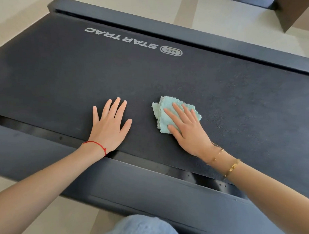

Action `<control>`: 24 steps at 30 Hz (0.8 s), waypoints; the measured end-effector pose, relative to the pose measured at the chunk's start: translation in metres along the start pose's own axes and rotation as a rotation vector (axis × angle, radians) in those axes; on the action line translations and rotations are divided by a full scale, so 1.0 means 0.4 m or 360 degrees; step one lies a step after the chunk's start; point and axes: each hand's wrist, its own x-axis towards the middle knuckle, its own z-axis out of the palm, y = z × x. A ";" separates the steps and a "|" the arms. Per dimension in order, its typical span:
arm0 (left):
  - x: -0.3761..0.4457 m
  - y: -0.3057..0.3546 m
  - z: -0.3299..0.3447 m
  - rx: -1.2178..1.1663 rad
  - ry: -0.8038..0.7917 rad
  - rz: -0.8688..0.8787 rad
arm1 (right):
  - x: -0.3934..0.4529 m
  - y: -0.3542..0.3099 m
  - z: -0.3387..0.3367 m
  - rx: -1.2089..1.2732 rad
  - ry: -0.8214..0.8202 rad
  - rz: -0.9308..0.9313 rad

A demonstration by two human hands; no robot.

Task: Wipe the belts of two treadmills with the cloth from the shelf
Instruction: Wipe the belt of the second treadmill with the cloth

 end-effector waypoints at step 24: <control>-0.010 -0.057 0.005 0.0082 0.0080 -0.0067 | 0.063 -0.116 0.048 0.0037 -0.0019 -0.0402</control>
